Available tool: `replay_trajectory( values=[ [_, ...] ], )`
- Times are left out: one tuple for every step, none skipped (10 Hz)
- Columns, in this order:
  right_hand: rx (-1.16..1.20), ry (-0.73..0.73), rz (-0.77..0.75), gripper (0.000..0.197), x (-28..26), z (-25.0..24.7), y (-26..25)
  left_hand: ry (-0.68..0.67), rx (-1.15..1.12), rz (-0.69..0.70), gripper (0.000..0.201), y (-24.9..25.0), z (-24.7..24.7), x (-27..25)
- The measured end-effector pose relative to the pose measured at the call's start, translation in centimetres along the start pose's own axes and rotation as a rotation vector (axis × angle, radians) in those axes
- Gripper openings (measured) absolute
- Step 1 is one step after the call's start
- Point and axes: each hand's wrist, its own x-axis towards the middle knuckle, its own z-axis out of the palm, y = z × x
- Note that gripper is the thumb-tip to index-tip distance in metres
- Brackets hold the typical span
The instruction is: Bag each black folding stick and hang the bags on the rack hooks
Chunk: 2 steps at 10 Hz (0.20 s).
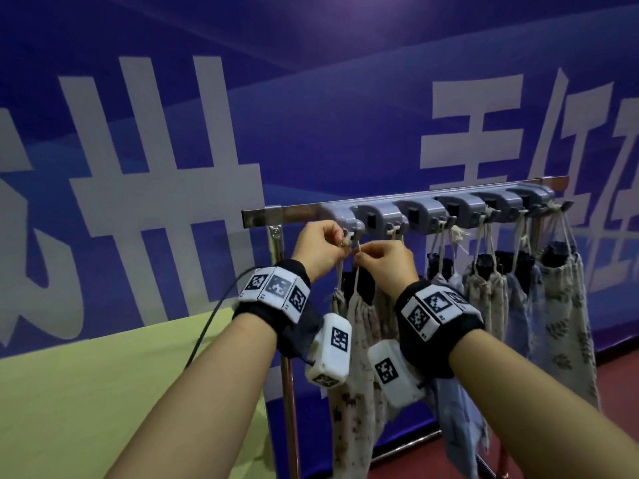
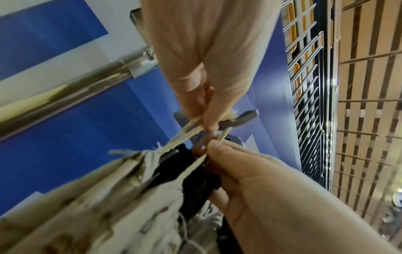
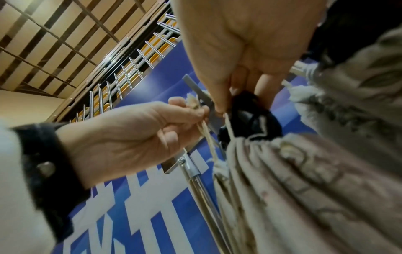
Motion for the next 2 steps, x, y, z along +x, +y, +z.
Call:
replay_trajectory(
  values=[
    [0.003, -0.045, -0.019, 0.019, -0.3, -0.2, 0.6, -0.002, 0.024, -0.035, 0.040, -0.7, -0.2, -0.2],
    [0.056, 0.023, 0.054, 0.030, -0.5, -0.9, 1.5, 0.004, 0.062, -0.094, 0.035, -0.7, -1.5, -0.5]
  ],
)
